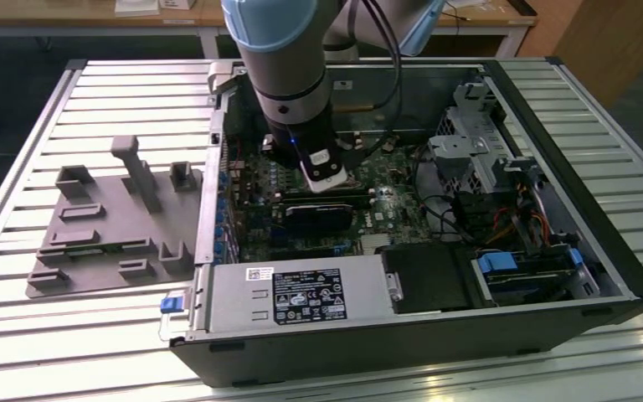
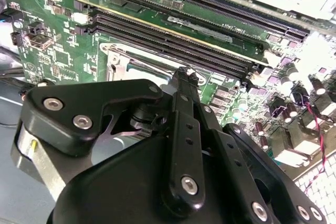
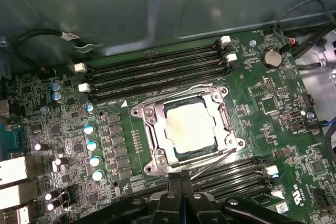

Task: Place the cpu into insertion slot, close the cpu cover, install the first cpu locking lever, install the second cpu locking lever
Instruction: 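Install the second cpu locking lever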

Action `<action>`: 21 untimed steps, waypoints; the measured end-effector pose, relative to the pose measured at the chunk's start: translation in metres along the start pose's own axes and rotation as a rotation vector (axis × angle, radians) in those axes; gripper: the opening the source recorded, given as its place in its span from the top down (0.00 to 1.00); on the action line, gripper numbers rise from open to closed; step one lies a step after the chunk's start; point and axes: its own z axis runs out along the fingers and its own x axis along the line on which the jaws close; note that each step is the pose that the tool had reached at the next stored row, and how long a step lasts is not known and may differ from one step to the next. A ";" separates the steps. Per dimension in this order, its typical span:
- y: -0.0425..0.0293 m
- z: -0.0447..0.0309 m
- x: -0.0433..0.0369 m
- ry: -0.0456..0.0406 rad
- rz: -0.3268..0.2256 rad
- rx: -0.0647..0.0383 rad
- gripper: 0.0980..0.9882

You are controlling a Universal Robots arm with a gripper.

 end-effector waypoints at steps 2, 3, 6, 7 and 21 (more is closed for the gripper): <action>-0.0005 0.0006 0.0003 0.0017 0.001 -0.006 1.00; -0.0008 0.0009 0.0004 0.0026 0.002 -0.010 1.00; -0.0021 0.0017 0.0007 0.0057 0.004 -0.023 1.00; -0.0027 0.0019 0.0007 0.0065 0.005 -0.026 1.00; -0.0110 0.0052 0.0029 0.0170 0.013 -0.070 1.00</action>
